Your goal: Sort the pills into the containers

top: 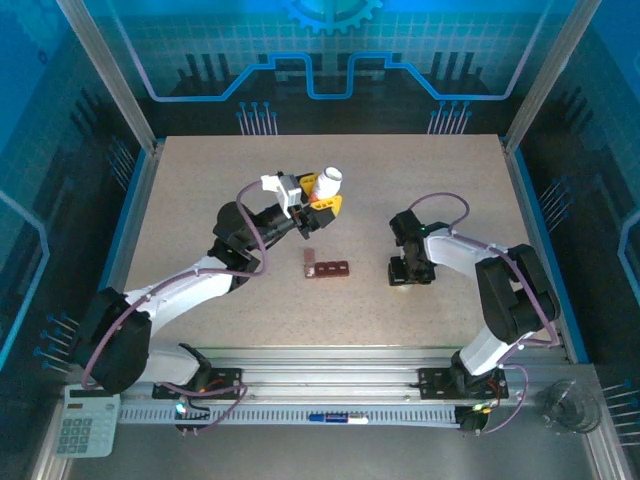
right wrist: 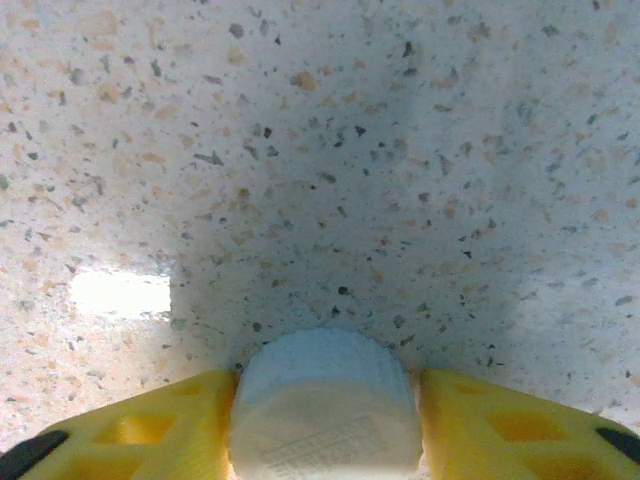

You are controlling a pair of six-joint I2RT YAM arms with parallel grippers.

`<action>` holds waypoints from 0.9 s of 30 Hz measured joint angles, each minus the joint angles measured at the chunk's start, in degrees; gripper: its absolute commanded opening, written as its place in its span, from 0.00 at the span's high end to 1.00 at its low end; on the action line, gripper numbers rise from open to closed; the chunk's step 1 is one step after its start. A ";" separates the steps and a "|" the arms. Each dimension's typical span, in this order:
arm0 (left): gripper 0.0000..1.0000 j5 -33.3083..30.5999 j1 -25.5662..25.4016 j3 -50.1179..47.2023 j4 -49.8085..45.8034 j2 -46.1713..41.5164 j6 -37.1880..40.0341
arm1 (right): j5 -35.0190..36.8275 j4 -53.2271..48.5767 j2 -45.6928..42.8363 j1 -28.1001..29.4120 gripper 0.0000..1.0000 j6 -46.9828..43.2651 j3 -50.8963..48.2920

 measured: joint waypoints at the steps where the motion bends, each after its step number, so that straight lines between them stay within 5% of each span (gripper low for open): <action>1: 1.00 0.07 0.00 0.00 0.02 0.00 0.00 | -0.02 -0.02 0.00 0.04 0.55 0.02 0.04; 13: 1.00 0.37 -0.04 -3.15 0.59 -0.11 0.02 | -1.88 -1.57 -1.27 1.14 0.58 0.07 1.57; 27: 1.00 0.39 -0.04 -6.47 6.05 1.68 0.66 | -6.60 -8.72 -4.68 1.44 0.58 -2.62 22.38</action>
